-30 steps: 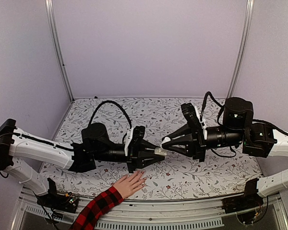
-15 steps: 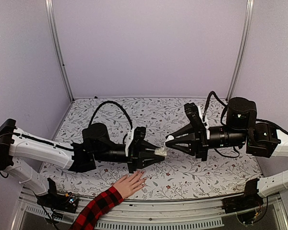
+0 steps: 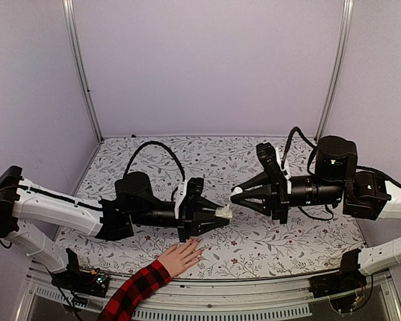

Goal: Paint the nails
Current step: Close the nail polish bottle.

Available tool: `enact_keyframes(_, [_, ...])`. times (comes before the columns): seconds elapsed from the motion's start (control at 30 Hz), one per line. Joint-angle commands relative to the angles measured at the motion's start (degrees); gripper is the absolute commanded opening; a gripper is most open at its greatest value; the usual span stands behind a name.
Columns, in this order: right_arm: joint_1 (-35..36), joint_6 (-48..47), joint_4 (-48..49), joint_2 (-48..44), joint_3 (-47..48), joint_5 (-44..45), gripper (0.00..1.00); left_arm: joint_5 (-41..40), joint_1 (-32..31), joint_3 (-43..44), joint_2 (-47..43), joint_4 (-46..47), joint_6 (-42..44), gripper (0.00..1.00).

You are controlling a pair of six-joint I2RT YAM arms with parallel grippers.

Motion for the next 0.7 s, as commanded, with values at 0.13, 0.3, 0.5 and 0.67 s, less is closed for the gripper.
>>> enact_keyframes(0.13, [-0.24,-0.29,0.88,-0.27,1.02,-0.07,0.00,-0.26,-0.83,1.83,-0.40,-0.27,0.66,0.00])
enact_keyframes(0.3, [-0.24,0.08,1.12,0.00,0.44,-0.69,0.00,-0.48,-0.85,1.75,-0.51,-0.35,0.75,0.00])
enact_keyframes(0.5, [-0.24,0.56,1.47,0.08,-0.43,-1.01,0.00,-0.64,-0.81,1.83,-0.63,-0.53,0.75,0.00])
enact_keyframes(0.67, [-0.17,0.96,2.01,0.24,-1.34,-1.30,0.00,-0.67,-0.81,1.67,-0.65,-0.49,0.75,0.00])
